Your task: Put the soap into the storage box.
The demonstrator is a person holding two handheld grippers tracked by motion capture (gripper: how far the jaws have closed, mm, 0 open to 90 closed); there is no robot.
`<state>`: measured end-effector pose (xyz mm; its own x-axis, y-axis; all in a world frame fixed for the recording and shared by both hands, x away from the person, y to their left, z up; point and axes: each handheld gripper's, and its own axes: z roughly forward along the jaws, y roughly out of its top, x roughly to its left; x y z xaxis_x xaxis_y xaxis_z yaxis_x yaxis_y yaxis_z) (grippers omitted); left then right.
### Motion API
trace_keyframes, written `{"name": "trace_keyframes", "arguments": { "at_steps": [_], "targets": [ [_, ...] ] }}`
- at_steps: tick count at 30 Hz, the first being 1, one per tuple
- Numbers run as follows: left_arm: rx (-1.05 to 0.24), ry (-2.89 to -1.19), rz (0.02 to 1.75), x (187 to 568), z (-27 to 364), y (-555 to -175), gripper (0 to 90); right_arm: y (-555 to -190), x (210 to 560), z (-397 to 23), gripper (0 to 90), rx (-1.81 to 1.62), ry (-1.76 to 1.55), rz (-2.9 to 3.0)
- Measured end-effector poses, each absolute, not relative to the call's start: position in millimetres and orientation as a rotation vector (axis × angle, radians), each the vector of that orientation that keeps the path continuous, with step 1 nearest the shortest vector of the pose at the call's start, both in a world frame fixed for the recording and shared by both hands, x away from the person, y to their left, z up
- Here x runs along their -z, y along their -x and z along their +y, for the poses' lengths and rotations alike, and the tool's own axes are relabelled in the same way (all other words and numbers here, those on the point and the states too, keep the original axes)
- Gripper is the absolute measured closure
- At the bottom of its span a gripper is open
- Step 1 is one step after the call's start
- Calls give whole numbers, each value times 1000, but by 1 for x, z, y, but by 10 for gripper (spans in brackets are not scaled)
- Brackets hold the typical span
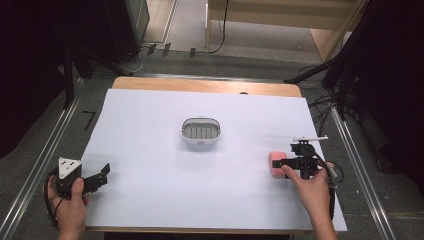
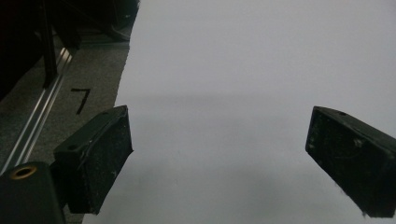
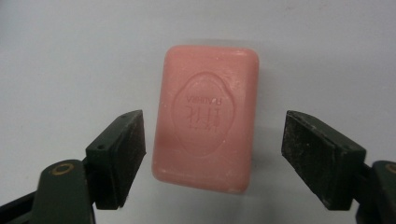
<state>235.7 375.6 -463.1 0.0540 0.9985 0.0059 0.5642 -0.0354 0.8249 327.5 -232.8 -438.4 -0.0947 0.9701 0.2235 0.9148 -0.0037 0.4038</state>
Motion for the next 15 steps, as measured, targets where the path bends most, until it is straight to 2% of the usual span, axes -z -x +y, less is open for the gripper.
{"name": "trace_keyframes", "arguments": {
  "at_steps": [15],
  "targets": [
    [-836,-1676,1585,463,376,-236,76,-341,449,-216,353,-577,-2074,2108]
  ]
}}
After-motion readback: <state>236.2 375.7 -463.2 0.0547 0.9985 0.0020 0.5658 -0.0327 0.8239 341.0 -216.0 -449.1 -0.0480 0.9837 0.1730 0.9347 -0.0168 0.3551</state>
